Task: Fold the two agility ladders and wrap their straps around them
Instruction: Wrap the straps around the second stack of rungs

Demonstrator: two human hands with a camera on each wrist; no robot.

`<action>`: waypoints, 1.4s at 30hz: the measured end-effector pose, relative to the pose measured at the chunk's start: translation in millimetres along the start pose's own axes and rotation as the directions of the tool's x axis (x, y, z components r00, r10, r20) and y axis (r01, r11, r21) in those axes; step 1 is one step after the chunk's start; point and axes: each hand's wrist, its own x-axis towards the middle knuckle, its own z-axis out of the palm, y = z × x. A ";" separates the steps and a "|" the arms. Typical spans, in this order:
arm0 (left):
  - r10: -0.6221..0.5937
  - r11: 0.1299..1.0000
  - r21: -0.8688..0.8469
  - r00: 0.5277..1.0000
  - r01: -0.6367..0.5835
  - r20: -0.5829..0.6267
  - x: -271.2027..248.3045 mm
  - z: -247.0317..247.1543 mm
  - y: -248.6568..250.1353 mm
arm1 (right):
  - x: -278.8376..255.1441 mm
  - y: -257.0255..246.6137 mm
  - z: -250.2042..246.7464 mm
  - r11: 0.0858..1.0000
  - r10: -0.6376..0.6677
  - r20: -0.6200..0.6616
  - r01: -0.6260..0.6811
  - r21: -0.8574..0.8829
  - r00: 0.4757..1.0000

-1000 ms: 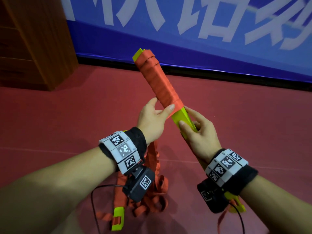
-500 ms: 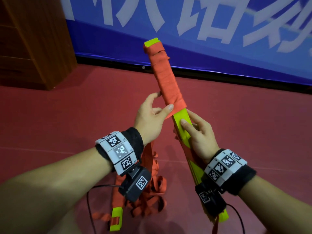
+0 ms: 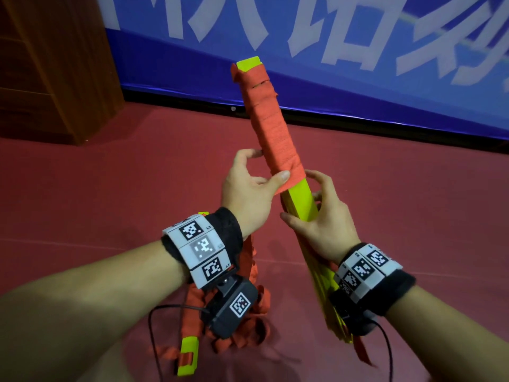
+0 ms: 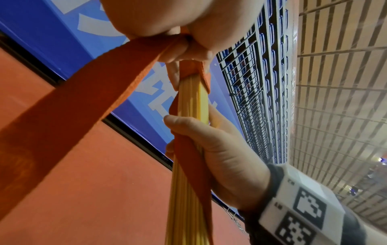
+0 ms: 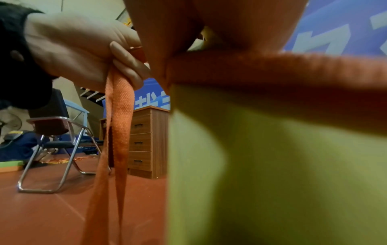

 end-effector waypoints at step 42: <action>-0.025 0.993 0.116 0.999 0.019 0.048 2.8 -7.0 6.2 | 2.6 6.8 15.5 0.974 -0.134 0.187 0.094 0.208 0.973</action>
